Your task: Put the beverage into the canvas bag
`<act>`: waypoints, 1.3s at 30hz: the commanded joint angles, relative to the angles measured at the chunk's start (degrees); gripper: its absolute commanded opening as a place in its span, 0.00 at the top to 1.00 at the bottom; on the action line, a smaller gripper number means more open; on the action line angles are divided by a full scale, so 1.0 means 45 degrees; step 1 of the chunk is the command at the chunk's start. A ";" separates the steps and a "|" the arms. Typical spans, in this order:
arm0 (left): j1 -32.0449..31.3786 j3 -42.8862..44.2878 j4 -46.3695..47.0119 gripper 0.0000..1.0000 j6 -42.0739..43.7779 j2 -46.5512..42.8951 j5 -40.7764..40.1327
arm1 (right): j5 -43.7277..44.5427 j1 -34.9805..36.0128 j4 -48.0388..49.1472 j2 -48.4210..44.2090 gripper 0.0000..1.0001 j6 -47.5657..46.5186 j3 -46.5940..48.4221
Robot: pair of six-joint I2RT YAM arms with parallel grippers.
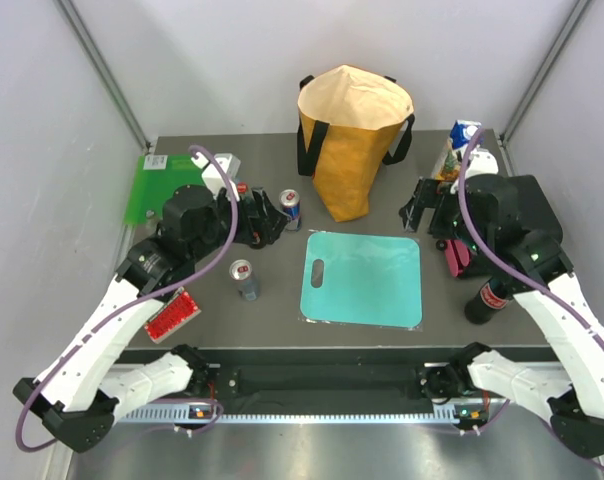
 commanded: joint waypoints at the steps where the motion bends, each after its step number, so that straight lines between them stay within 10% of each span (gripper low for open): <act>1: -0.0029 -0.0647 0.1223 0.02 -0.0170 -0.0265 0.0607 | 0.1617 0.0129 -0.0350 0.0104 0.00 0.0091 0.0309; 17: -0.0029 -0.0843 0.0423 0.01 0.0161 -0.1181 0.1078 | 0.8886 -0.0104 -0.6422 0.1553 0.04 0.2882 0.4217; 39: -0.0029 -0.0549 -0.1336 0.03 -0.0795 -0.1553 0.1545 | 0.6663 -0.4480 -0.5021 -0.1026 0.16 0.1323 -0.0196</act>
